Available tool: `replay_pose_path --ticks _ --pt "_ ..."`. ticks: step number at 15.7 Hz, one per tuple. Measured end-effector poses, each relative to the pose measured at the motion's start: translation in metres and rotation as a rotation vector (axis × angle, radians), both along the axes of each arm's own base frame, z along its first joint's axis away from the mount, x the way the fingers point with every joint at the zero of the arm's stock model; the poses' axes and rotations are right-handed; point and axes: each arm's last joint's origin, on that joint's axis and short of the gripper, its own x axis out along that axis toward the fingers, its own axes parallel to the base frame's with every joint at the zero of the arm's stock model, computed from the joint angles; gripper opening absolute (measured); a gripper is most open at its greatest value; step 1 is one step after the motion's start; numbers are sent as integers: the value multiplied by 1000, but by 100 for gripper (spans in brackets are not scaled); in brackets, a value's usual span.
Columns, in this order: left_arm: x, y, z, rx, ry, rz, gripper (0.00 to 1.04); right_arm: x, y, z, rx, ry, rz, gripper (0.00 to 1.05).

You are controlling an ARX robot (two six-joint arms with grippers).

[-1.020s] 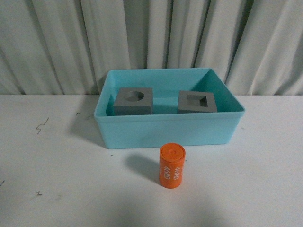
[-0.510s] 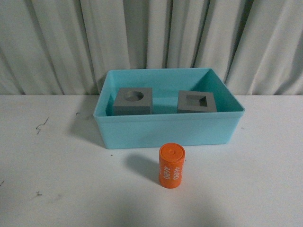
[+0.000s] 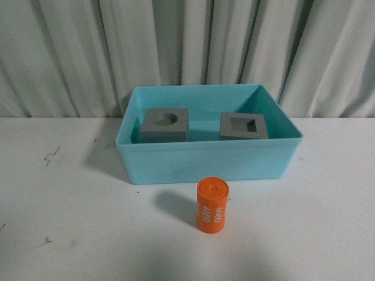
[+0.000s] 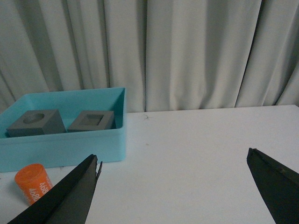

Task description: Place gray and orange parts in blue box

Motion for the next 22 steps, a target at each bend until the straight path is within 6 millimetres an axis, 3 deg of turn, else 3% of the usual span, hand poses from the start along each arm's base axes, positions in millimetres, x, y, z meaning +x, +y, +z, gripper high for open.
replay_pose_path --ticks 5,6,7,8,10,11,13,14,15,16,19,22 --pt "0 0 0 0 1 0 3 0 0 0 0 0 0 98" --pt "0 0 0 0 1 0 21 0 0 -2 10 50 4 98" --pt "0 0 0 0 0 0 34 4 -2 -1 90 346 14 98" --pt "0 0 0 0 0 0 45 20 -8 9 142 435 -15 98" --pt "0 0 0 0 1 -1 68 67 -7 49 121 325 124 98" --pt "0 0 0 0 0 0 81 95 6 64 61 318 286 98" --pt "0 0 0 2 0 -1 100 135 46 43 -131 488 592 98" --pt "0 0 0 1 0 0 97 148 64 35 -215 510 683 98" --pt "0 0 0 2 0 0 98 179 103 34 -355 470 768 98" --pt "0 0 0 2 0 0 98 196 126 14 -399 521 779 98" --pt "0 0 0 2 0 0 98 207 146 -25 -419 629 776 98" --pt "0 0 0 2 0 0 98 222 164 -42 -410 652 744 98"
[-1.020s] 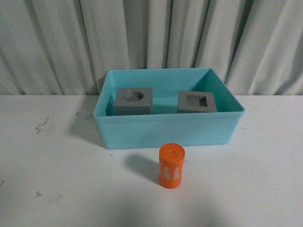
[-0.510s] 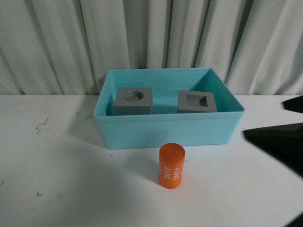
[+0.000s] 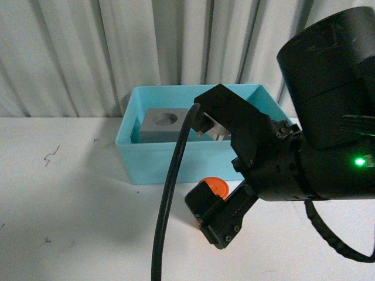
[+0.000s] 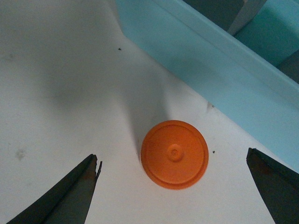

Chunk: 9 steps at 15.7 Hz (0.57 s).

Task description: Place gray and orange parts in blue box

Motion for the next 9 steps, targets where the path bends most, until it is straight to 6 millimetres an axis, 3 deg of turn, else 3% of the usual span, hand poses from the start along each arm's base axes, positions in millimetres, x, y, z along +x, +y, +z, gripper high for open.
replay_pose_path --ticks 7,9 --pt "0 0 0 0 0 0 98 8 19 -25 -5 44 -41 98" --pt "0 0 0 0 0 0 98 13 20 -40 -10 74 -97 98"
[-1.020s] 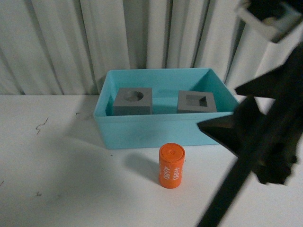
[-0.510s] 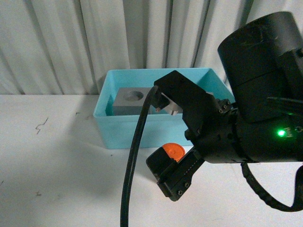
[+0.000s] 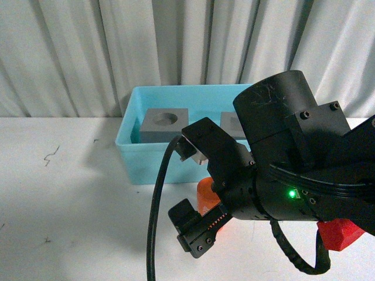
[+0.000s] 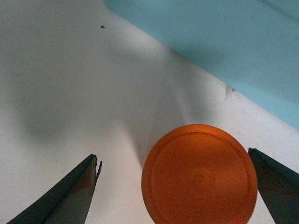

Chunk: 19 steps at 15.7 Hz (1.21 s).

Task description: Place gray and orange parts in blue box

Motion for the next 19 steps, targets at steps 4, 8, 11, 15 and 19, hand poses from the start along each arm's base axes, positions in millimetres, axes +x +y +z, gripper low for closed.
replay_pose_path --ticks 4,8,11,15,19 --pt "0 0 0 0 0 0 98 4 1 5 31 -20 -28 62" --pt "0 0 0 0 0 0 98 1 -12 89 203 -221 -16 48" --pt "0 0 0 0 0 0 98 30 -38 164 291 -482 -132 48" --pt "0 0 0 0 0 0 98 87 -11 116 224 -391 -171 47" --pt "0 0 0 0 0 0 98 104 8 85 221 -313 -208 47"
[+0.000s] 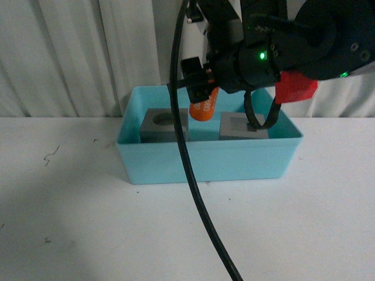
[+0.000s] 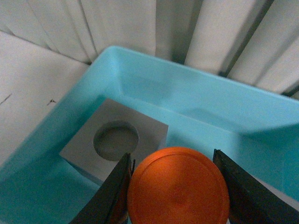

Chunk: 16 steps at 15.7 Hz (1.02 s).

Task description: Place gray and orange parts in blue box

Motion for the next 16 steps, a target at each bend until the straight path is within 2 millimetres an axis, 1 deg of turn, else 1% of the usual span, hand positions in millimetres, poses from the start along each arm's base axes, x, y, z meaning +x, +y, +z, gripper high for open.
replay_pose_path --ticks 2,5,9,16 --pt "0 0 0 0 0 1 98 2 1 -8 2 22 -16 47" --pt "0 0 0 0 0 0 98 4 1 -9 15 25 -36 47" --pt "0 0 0 0 0 0 98 7 1 -36 16 94 -79 47" --pt "0 0 0 0 0 0 98 12 -4 -40 27 107 -118 47"
